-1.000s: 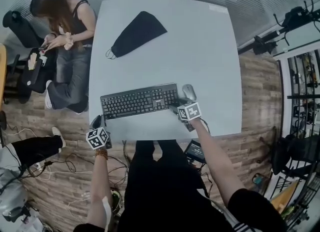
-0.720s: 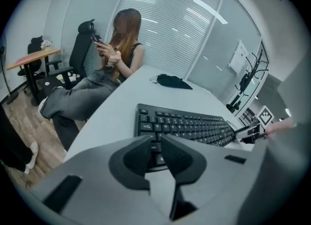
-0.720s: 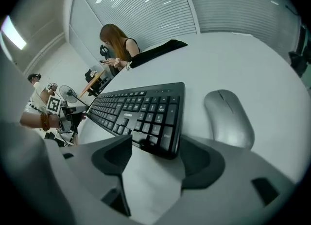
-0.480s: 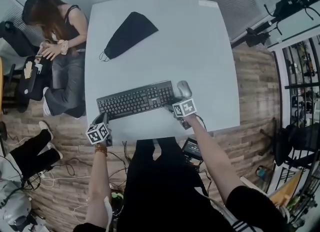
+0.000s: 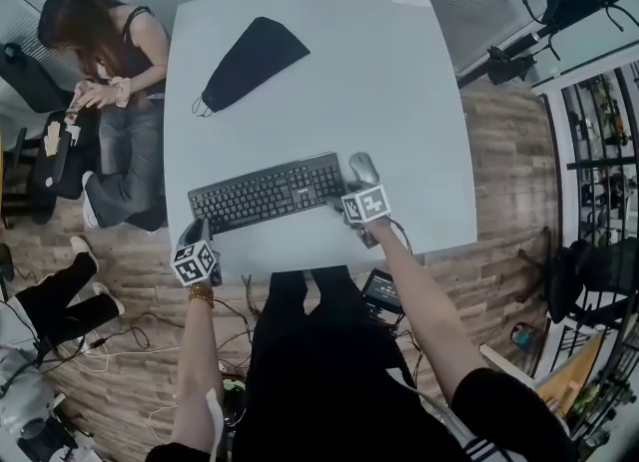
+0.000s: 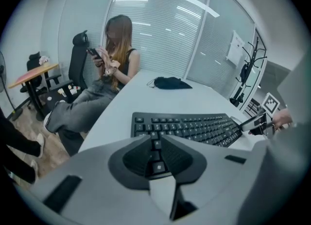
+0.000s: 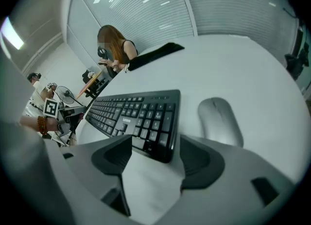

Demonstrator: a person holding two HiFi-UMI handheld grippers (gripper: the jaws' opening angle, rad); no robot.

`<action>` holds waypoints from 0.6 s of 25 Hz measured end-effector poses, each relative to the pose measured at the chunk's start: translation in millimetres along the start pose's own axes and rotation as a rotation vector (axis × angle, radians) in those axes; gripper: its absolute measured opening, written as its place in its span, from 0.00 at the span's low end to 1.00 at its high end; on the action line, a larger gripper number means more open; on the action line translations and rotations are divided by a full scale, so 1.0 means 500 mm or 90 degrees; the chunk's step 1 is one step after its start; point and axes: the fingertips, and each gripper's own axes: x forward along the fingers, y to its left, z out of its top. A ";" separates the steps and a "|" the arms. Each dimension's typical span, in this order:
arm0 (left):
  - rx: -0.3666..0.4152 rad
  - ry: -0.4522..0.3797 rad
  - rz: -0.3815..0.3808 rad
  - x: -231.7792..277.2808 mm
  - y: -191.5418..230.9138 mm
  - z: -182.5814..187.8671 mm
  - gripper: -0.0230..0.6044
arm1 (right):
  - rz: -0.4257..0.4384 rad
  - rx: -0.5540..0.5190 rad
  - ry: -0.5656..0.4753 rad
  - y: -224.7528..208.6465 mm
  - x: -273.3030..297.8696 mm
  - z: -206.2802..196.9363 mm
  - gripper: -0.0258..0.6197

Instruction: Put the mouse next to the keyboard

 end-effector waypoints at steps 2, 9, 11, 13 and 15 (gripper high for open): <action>0.021 -0.047 0.007 -0.017 -0.021 0.046 0.14 | -0.011 -0.027 -0.056 -0.001 -0.036 0.044 0.52; 0.156 -0.243 -0.047 -0.095 -0.202 0.305 0.14 | -0.074 -0.170 -0.327 0.045 -0.260 0.265 0.46; 0.189 -0.304 -0.063 -0.133 -0.267 0.385 0.14 | -0.094 -0.197 -0.397 0.068 -0.338 0.314 0.45; 0.212 -0.356 -0.075 -0.176 -0.327 0.449 0.14 | -0.113 -0.222 -0.456 0.094 -0.411 0.344 0.44; 0.234 -0.403 -0.089 -0.218 -0.383 0.504 0.14 | -0.134 -0.246 -0.504 0.117 -0.475 0.364 0.42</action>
